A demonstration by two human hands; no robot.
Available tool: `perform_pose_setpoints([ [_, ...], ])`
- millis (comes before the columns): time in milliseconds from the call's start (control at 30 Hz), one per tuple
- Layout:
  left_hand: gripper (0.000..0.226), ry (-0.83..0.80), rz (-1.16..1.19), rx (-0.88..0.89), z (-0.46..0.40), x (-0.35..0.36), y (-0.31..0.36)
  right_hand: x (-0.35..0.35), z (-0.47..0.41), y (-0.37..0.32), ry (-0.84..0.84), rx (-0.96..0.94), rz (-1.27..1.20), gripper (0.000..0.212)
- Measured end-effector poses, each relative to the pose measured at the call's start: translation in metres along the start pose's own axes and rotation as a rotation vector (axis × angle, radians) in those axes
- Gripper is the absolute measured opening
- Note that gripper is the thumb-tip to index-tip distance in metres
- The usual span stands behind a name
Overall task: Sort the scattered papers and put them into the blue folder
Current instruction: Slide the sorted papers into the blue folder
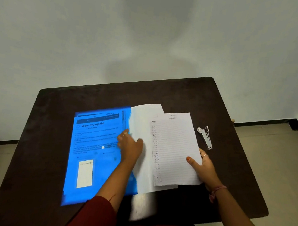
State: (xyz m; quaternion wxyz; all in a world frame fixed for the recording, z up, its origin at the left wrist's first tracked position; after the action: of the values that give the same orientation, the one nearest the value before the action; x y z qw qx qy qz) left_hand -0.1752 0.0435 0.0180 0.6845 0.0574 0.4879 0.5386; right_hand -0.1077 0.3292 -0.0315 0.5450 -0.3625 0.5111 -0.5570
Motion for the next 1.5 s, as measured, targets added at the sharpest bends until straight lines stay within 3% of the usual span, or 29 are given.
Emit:
perform_pose_setpoints([
  [100, 0.090, 0.092, -0.298, -0.109, 0.000, -0.013, -0.049, -0.002, 0.004, 0.012, 0.025, 0.017, 0.079, 0.045],
  [233, 0.113, 0.039, -0.474, -0.195, 0.005, -0.012, -0.088, -0.003, 0.006, 0.012, 0.041, -0.003, 0.099, 0.043],
  [433, 0.087, -0.030, -0.354, -0.138, 0.013, -0.007, -0.079, -0.003, 0.007, 0.002, 0.013, -0.022, 0.065, 0.043],
  [667, 0.043, -0.017, -0.166, 0.139, 0.028, -0.006, -0.052, -0.006, 0.006, -0.004, -0.011, -0.001, -0.070, 0.058],
  [800, 0.053, -0.061, -0.407, 0.165, 0.033, 0.004, -0.048, 0.005, 0.008, -0.009, -0.111, 0.027, -0.141, 0.056],
  [967, 0.056, 0.017, -0.697, 0.122, 0.035, 0.007, -0.041, 0.018, 0.003, -0.013, -0.278, -0.009, -0.102, 0.059],
  [1267, 0.068, 0.010, -0.819, 0.025, 0.039, 0.012, -0.042, 0.042, -0.010, -0.018, -0.492, -0.031, 0.048, 0.060],
  [1500, 0.068, -0.034, -0.836, -0.057, 0.039, 0.011, -0.042, 0.072, -0.027, -0.039, -0.547, -0.104, 0.152, 0.061],
])
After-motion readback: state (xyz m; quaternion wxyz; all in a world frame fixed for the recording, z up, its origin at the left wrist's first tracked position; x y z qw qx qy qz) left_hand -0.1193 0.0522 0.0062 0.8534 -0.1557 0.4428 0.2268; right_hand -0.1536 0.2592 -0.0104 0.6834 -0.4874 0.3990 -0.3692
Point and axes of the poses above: each hand's wrist, its own z-axis away from the middle knuckle, its own x-axis out of the palm, y = z × x, the point moved 9 cm from there along -z, towards the middle knuckle, and after that the axes turned 12 degrees about -x, right-handed, at the moved point
